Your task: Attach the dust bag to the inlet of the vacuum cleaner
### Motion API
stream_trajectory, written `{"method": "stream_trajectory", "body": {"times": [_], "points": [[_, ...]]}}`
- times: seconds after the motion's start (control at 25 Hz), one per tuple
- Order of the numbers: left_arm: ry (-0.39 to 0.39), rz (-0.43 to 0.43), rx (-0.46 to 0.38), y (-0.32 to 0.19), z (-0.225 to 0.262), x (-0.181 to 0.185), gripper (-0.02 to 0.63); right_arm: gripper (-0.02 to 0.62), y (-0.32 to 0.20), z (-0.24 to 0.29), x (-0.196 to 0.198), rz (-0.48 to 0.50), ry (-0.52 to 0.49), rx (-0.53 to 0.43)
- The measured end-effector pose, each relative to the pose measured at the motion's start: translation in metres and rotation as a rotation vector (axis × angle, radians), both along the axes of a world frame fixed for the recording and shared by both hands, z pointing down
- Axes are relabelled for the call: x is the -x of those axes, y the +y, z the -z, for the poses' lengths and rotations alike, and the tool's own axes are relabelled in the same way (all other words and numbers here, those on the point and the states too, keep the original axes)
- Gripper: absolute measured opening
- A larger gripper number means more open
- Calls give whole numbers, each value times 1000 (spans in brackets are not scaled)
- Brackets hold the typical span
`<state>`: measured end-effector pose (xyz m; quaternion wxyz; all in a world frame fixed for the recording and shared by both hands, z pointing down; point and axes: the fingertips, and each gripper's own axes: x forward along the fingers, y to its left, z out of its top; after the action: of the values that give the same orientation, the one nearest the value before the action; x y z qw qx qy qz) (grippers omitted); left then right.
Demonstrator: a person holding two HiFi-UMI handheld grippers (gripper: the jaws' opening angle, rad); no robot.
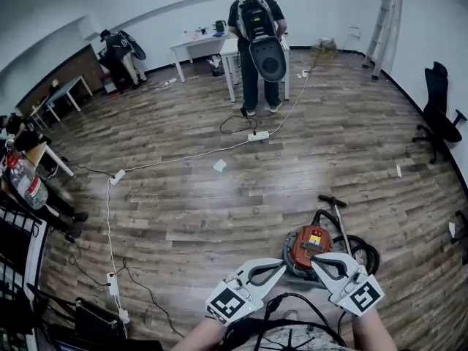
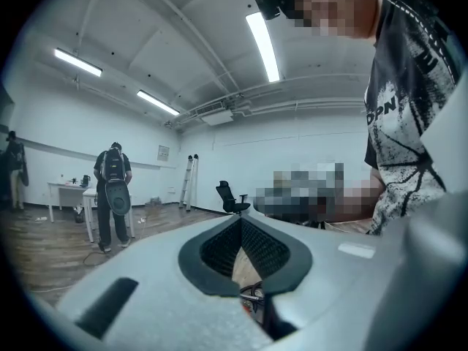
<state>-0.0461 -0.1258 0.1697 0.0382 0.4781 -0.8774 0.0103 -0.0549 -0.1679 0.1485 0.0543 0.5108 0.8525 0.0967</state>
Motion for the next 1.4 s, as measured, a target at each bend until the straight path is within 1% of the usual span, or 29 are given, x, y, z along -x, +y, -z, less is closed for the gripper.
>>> {"method": "stream_trajectory", "body": {"times": [0.08, 0.2, 0.28, 0.4, 0.64, 0.76, 0.84, 0.92, 1.0, 1.04, 1.24, 1.32, 1.4], "points": [[-3, 0, 4, -6, -3, -1, 3, 8, -8, -8, 1, -4, 9, -9], [-57, -14, 36, -13, -4, 0, 3, 6, -16, -18, 2, -11, 18, -36], [-49, -17, 31, -17, -2, -1, 3, 6, -21, -22, 1, -26, 27, -46], [-62, -37, 42, -21, 0, -1, 3, 6, -26, -21, 0, -51, 36, -36], [-71, -74, 51, -19, 4, 1, 3, 6, -29, -25, 5, -94, 40, -46], [-55, -83, 38, -19, 5, -1, 3, 6, -30, -27, 3, -106, 39, -56], [-59, -87, 38, -19, 5, 0, 3, 6, -30, -29, 3, -113, 40, -63], [-82, -97, 54, -17, 6, 1, 3, 6, -30, -27, 4, -123, 54, -39], [-84, -105, 59, -16, 7, 1, 3, 6, -30, -21, 5, -132, 71, 7], [-82, -108, 58, -15, 8, 2, 3, 6, -30, -19, 5, -134, 69, 14], [-87, -124, 53, -21, 7, -2, 3, 6, -32, -27, -1, -139, 45, -94], [-91, -128, 47, -24, 6, -6, 3, 6, -33, -28, -4, -142, 39, -111], [-83, -122, 38, -25, 5, -9, 3, 6, -32, -22, -6, -144, 15, -103]]}}
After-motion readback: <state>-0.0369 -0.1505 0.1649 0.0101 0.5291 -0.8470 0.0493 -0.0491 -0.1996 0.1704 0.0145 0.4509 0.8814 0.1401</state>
